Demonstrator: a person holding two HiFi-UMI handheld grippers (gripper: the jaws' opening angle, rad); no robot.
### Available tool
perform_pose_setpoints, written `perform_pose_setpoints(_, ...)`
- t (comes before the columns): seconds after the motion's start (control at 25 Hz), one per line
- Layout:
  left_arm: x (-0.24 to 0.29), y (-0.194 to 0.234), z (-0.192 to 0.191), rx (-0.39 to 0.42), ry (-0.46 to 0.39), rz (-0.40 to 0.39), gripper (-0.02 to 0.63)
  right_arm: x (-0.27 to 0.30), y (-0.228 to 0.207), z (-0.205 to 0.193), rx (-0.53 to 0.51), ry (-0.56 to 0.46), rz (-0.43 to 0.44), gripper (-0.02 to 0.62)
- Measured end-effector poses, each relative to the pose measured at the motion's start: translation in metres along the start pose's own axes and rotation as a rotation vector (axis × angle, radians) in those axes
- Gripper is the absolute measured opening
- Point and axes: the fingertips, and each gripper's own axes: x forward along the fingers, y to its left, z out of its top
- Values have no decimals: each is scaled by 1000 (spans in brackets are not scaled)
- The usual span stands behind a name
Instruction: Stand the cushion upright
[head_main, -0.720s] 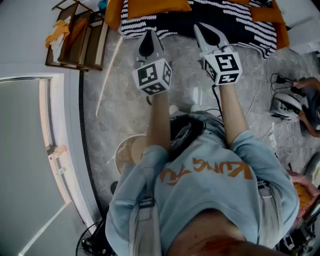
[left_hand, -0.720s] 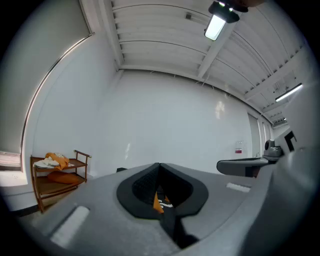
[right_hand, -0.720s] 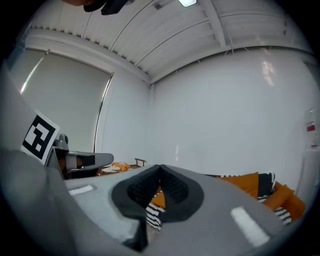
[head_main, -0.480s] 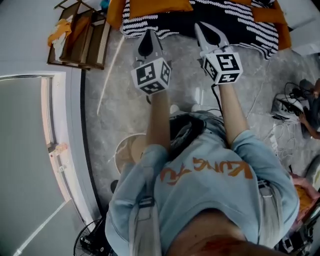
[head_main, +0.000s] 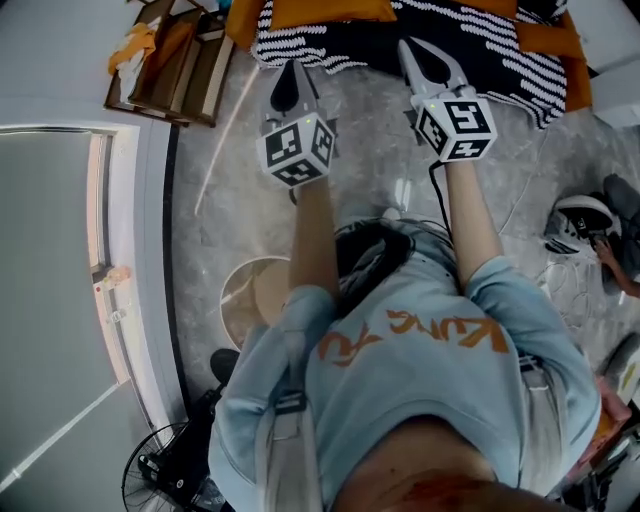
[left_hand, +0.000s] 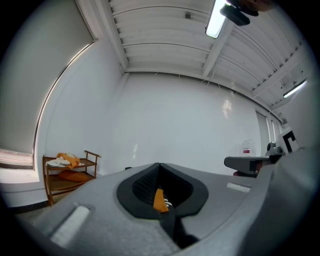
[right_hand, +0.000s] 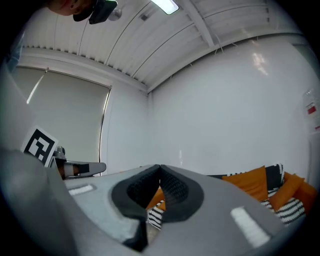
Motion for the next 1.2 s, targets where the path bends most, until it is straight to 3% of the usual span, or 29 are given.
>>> perform_pose_setpoints(0.2,0,7,5,-14,-17,38,6,1,8,1,-23,15,92,3)
perform_pose_setpoints(0.6,45,11,28,-4,-74,11,6,31,-24,26,-31,-52,80,3)
perform_pose_setpoints(0.8,97,40,33,-15,-88,-4,6,80,-38,24,-54,-44,71,3)
perform_pose_setpoints(0.96,155,69,14,-56,-68,9,6,120,-64,6,-83,-18,54,3)
perform_pose_setpoints(1.2,267,128,-15,-87,15,23,6,238,-106,-14,-24,24,4,3)
